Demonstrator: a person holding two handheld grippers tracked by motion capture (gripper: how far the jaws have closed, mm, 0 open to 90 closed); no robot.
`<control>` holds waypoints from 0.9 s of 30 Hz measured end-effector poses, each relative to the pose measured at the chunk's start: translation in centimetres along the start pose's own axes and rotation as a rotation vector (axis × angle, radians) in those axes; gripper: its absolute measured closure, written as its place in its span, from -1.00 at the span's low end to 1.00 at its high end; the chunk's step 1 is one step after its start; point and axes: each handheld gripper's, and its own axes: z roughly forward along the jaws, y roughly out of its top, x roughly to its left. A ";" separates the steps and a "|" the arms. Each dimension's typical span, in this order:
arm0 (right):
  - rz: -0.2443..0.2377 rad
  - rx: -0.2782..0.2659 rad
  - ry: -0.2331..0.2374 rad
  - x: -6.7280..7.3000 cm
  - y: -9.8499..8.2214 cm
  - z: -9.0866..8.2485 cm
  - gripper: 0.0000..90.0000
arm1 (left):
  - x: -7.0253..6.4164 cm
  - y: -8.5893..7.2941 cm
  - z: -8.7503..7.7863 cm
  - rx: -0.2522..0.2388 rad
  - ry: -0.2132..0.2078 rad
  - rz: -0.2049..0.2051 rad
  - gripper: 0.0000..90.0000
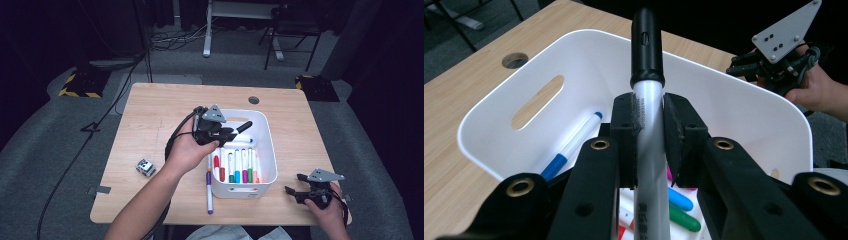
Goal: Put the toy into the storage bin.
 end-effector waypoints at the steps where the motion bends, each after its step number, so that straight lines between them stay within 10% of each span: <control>1: 0.000 0.000 0.000 0.0 0.0 0.0 -0.44 | -0.1 0.0 0.3 -0.005 0.000 0.004 0.70; 27: 0.000 0.000 0.000 0.0 0.0 0.0 -0.44 | -0.2 -2.5 3.6 0.115 -0.054 0.042 0.70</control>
